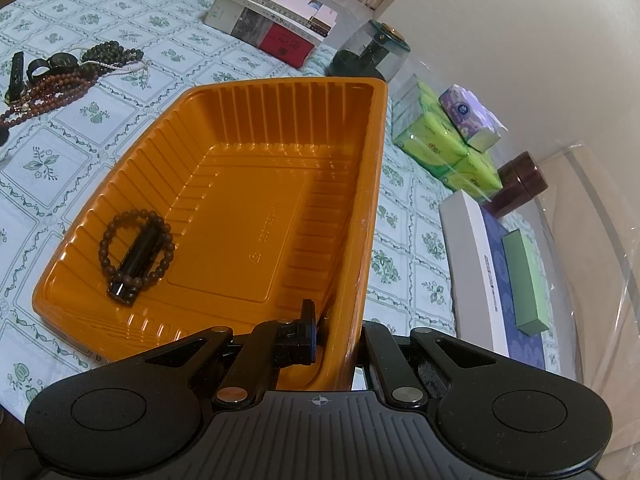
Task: Organize jewelry
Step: 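Grasp the long brown bead necklace with the left tool and lift it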
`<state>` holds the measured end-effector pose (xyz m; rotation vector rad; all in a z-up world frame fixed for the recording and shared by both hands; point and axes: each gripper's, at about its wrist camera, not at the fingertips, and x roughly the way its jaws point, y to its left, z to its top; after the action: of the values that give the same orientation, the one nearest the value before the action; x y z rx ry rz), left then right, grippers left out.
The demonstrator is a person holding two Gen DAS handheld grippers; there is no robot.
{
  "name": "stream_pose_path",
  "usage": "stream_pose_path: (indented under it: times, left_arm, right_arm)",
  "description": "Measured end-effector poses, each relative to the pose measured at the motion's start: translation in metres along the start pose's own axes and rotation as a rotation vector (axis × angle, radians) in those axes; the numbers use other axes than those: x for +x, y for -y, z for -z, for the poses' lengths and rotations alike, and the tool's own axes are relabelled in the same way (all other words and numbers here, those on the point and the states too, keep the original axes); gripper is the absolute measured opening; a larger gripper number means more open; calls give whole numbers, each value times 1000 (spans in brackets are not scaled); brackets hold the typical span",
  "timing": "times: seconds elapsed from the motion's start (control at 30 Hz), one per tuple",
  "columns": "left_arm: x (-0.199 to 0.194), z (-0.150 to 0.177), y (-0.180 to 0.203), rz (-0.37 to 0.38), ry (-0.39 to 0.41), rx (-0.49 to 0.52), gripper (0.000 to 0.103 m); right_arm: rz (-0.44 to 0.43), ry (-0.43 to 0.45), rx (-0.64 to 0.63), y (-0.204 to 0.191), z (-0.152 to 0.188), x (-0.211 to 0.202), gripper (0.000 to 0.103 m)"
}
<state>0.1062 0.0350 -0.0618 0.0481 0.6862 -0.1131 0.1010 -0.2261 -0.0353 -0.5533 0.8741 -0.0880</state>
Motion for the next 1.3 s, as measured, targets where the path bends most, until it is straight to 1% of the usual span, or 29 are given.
stream_pose_path:
  times: [0.07, 0.1, 0.13, 0.17, 0.23, 0.37, 0.47, 0.57, 0.73, 0.83, 0.9, 0.93, 1.03, 1.13, 1.3]
  left_arm:
    - [8, 1, -12, -23, -14, -13, 33]
    - [11, 1, -17, -30, -22, -20, 30]
    - [14, 0, -21, -36, -26, -28, 23]
    - [18, 0, -25, -39, -29, -41, 20]
    - [23, -2, -29, -32, -28, -52, 18]
    - [28, -7, -28, -29, -30, -45, 17]
    - [25, -11, -32, -25, -18, -76, 17]
    - [26, -14, -35, -31, -14, -84, 17]
    - [37, -15, -34, -31, -44, -56, 17]
    - [42, -17, -30, -53, -64, -23, 17]
    - [42, -16, -27, -58, -68, -7, 14]
    - [41, -15, -26, -50, -71, -3, 7]
    - [38, -13, -23, -44, -78, 19, 6]
    - [27, -15, -24, -3, -57, -14, 6]
    - [3, -32, -22, 36, 28, -24, 6]
  right_arm:
    - [1, -1, 1, 0, 0, 0, 4]
    - [0, -1, 0, 0, 0, 0, 4]
    - [1, -2, 0, 0, 0, 0, 4]
    - [1, -3, -1, 0, 0, 0, 4]
    - [2, -4, -2, 0, 0, 0, 4]
    - [4, -3, -4, 0, 0, 1, 4]
    - [3, -3, -5, 0, 0, 1, 4]
    - [4, -3, -4, 0, 0, 1, 4]
    - [4, -4, -5, -1, 0, 1, 4]
    - [4, -5, -4, 0, 0, 1, 4]
    - [4, -5, -5, 0, -1, 1, 4]
    - [5, -5, -5, 0, -1, 1, 4]
    - [4, -5, -5, 0, -1, 1, 4]
    - [4, -4, -6, 0, -1, 1, 4]
    - [6, -3, -7, 0, -1, 1, 4]
